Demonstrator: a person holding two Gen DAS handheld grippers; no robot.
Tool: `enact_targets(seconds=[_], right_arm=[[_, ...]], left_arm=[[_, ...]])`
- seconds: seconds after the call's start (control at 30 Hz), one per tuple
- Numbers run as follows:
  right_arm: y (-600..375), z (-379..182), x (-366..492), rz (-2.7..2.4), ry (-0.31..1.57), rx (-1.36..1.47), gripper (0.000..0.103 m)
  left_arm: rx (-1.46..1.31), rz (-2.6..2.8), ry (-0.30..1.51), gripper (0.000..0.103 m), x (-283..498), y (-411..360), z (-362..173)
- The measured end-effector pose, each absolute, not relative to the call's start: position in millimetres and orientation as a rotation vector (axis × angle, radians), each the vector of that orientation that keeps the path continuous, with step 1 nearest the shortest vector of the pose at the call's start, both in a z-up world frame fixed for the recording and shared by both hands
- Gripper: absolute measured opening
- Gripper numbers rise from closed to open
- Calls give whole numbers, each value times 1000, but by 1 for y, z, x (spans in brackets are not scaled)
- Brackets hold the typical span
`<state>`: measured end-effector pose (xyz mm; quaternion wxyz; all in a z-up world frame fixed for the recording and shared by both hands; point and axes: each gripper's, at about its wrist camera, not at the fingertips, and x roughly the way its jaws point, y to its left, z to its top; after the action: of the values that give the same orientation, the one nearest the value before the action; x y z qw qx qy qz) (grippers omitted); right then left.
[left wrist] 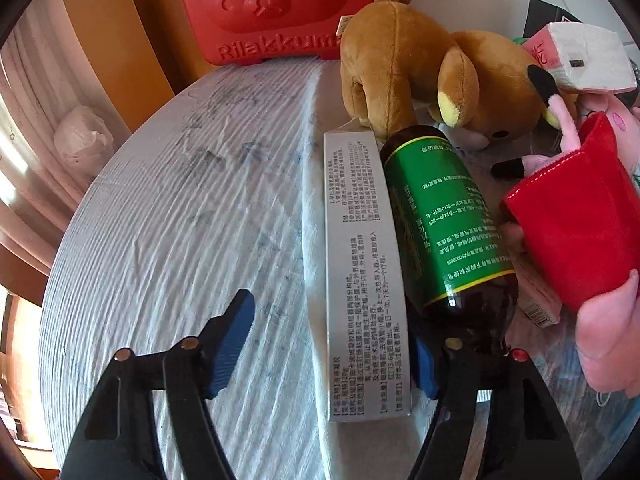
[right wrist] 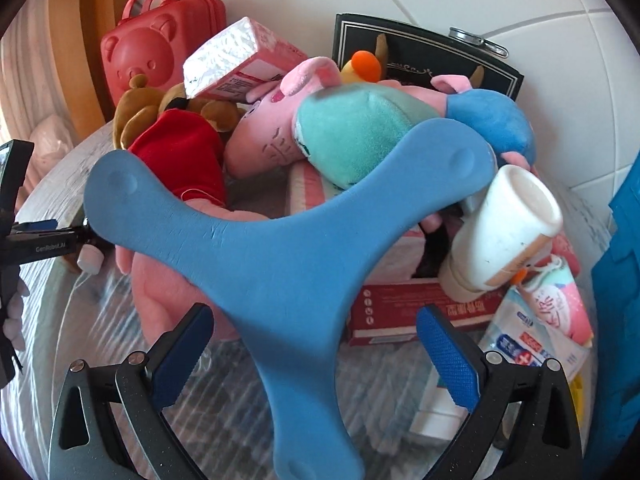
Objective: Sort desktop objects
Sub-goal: 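Grasp the blue three-armed toy with the right tool while the left grasps the long white box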
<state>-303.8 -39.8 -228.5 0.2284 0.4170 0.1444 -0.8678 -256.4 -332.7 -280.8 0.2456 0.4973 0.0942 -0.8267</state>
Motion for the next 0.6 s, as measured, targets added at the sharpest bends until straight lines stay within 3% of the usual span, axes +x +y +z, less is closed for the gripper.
enact_targets(seconds=[0.13, 0.17, 0.23, 0.27, 0.4, 0.6], right_arm=[[-42, -231, -308, -2386, 384, 1141, 97], [-44, -231, -308, -2382, 386, 1134, 92], [-46, -232, -306, -2364, 390, 1122, 77], [-48, -231, -305, -2352, 387, 1116, 63], [-51, -230, -303, -2340, 373, 1120, 57], [-49, -232, -295, -2329, 451, 1131, 57]], left_arm=[[1356, -2271, 275, 53, -260, -335, -286], [1351, -2278, 274, 50, -261, -335, -285], [1353, -2294, 287, 32, -261, -334, -285], [1356, -2298, 289, 30, -261, -332, -285], [1338, -2308, 268, 30, -254, -328, -281], [1298, -2337, 269, 30, -247, -331, -269]])
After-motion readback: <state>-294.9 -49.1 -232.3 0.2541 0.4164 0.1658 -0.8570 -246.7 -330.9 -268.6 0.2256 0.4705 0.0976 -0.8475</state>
